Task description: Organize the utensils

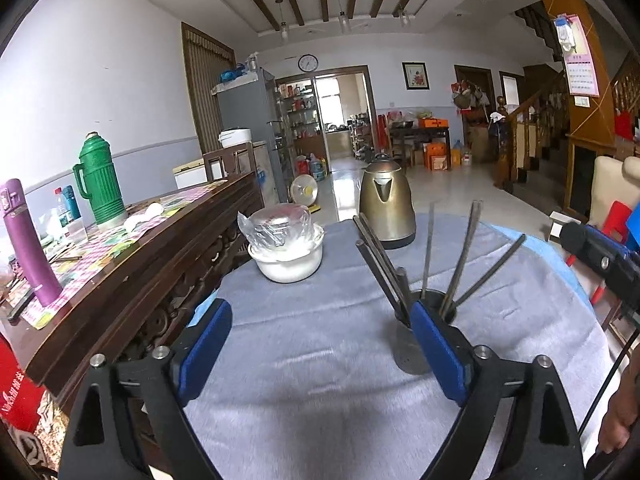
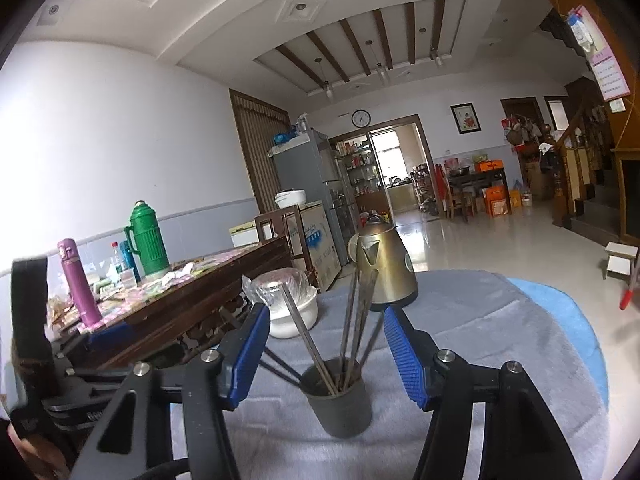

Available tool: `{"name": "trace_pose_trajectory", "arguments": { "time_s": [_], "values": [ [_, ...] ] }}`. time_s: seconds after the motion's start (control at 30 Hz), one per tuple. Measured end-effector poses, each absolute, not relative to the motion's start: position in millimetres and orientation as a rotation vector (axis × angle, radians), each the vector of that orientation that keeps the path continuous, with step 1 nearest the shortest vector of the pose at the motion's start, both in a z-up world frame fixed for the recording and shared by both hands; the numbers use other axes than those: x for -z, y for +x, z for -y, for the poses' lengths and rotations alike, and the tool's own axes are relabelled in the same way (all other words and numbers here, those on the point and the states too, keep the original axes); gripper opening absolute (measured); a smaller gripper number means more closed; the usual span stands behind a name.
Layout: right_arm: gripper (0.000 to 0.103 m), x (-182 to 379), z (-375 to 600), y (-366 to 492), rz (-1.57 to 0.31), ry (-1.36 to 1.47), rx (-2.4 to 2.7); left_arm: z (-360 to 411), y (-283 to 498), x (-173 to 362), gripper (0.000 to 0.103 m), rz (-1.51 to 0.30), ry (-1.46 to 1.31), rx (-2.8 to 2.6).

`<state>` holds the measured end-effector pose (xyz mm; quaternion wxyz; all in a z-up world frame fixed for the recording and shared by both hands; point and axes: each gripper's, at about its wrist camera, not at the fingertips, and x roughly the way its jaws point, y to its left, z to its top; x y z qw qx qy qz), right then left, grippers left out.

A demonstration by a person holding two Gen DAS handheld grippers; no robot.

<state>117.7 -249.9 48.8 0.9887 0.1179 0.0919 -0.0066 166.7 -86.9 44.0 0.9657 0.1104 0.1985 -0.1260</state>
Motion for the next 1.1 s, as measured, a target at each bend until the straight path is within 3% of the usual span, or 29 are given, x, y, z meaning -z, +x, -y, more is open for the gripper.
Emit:
{"name": "trace_pose_trajectory", "arguments": {
  "time_s": [0.5, 1.1],
  "values": [
    [0.064, -34.6, 251.3, 73.5, -0.399, 0.233, 0.049, 87.0, 122.4, -62.2, 0.098, -0.457, 0.248, 0.16],
    [0.065, -38.0, 224.2, 20.5, -0.503, 0.247, 0.069, 71.2, 72.3, -64.6, 0.099, -0.484, 0.261, 0.118]
  ]
}}
